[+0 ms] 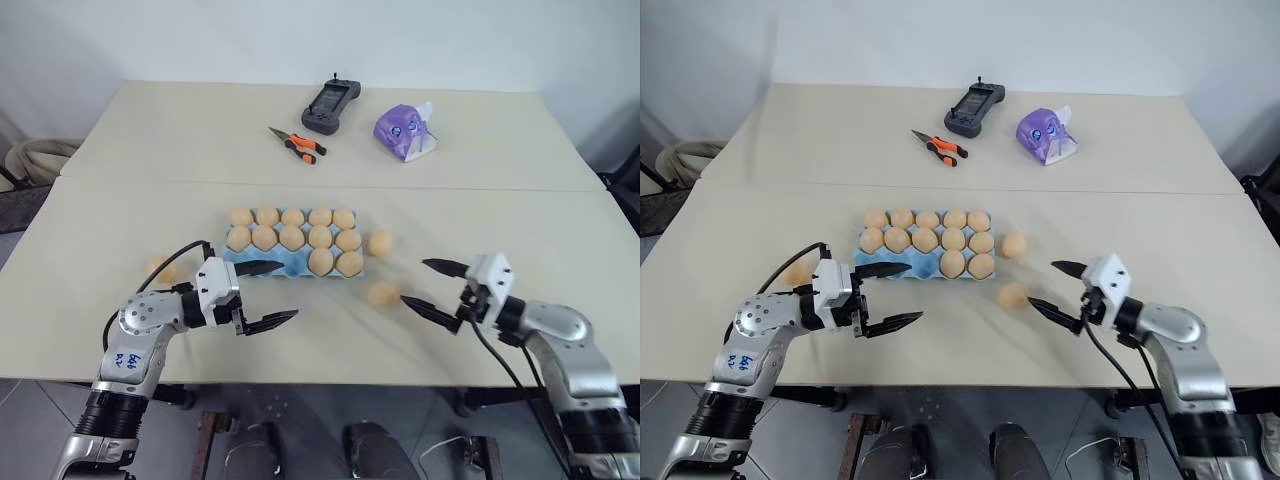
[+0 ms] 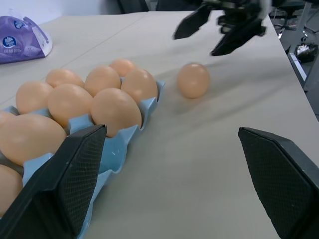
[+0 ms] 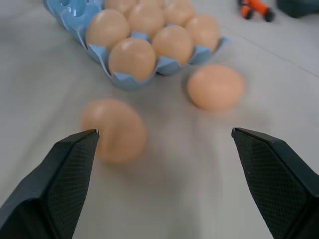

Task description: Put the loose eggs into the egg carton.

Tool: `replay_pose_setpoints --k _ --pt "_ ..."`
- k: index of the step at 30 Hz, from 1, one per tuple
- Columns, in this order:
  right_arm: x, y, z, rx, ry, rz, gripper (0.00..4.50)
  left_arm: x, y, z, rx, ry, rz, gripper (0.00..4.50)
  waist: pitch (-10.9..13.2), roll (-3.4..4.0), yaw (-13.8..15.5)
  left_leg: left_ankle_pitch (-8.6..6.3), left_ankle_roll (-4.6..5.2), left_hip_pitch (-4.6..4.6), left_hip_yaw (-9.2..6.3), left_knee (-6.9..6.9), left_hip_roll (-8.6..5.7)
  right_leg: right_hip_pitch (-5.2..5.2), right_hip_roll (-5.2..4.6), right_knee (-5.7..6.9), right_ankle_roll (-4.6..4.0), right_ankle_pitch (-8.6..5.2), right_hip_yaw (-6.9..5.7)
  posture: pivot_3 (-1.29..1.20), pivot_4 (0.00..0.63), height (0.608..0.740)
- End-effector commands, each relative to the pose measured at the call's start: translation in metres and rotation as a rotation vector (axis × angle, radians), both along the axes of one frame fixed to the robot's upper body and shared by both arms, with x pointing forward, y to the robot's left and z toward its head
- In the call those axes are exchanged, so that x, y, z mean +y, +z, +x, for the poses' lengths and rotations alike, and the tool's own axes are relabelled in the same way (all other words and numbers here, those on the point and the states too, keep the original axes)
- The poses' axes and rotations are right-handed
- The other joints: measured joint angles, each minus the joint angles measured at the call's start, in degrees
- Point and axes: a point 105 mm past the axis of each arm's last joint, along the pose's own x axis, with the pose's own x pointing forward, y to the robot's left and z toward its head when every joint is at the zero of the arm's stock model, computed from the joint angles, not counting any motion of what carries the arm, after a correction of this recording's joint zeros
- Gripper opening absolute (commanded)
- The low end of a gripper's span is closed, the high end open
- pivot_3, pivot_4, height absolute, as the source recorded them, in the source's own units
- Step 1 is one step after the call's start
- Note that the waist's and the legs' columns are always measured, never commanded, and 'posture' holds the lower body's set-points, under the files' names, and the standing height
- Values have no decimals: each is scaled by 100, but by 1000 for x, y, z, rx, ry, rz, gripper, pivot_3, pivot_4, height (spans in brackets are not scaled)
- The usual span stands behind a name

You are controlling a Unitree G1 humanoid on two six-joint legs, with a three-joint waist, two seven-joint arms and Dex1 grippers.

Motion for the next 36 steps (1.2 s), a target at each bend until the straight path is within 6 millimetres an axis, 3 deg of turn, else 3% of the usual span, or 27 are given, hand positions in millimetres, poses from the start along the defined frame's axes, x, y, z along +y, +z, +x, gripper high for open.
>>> replay_pose_setpoints --k 1,5,8,11,17,21,24,27,31,36 --pt "11 -6 3 31 49 -7 4463 3 11 -4 -55 20 -1 4500 0 0 14 -3 -1 -2 0 0 1 0 0 -5 1 0 0 0 150 740" --pt "32 -14 4 65 123 0 4463 7 11 -8 -55 46 -2 4500 0 0 9 -8 -3 -6 13 1 1 -5 7 -11 4 -2 7 0 150 740" --pt "40 -14 5 55 140 13 3875 8 11 -10 -55 57 -3 4500 0 0 6 -9 -5 -3 14 3 1 -4 10 -9 4 -2 8 0 150 740" --pt "43 -13 6 47 146 18 2888 9 11 -11 -56 65 -3 4500 0 0 0 -9 -5 -4 13 4 0 -3 9 -6 4 -2 7 0 150 740" --pt "35 -6 5 36 133 32 2888 10 11 -12 -57 76 -3 4500 0 0 -4 -9 -4 -2 13 0 1 -2 1 -6 4 -2 6 0 150 740" --pt "21 1 -5 75 147 51 2888 12 10 -13 -57 85 -1 4500 0 0 16 -11 -6 -3 13 -9 2 -4 1 -15 3 -2 6 0 150 740" --pt "13 7 -12 111 150 88 3444 13 9 -14 -56 91 1 4500 0 0 43 -11 -5 -3 13 -18 3 -3 0 -28 3 -2 8 0 150 740" --pt "3 14 -7 89 103 90 4477 14 9 -13 -55 95 0 4500 0 0 13 -12 -4 -2 15 -17 3 -2 0 -28 3 -2 10 0 150 740" --pt "-7 16 10 38 31 55 4477 12 9 -12 -56 92 -3 4500 0 0 -27 -12 -5 -1 15 -17 2 -2 0 -26 3 -2 10 0 150 740" --pt "9 2 26 36 56 7 4477 12 10 -11 -60 88 -2 4500 0 0 -45 -11 -6 0 18 -17 -2 -4 5 -26 3 -2 11 0 150 740"
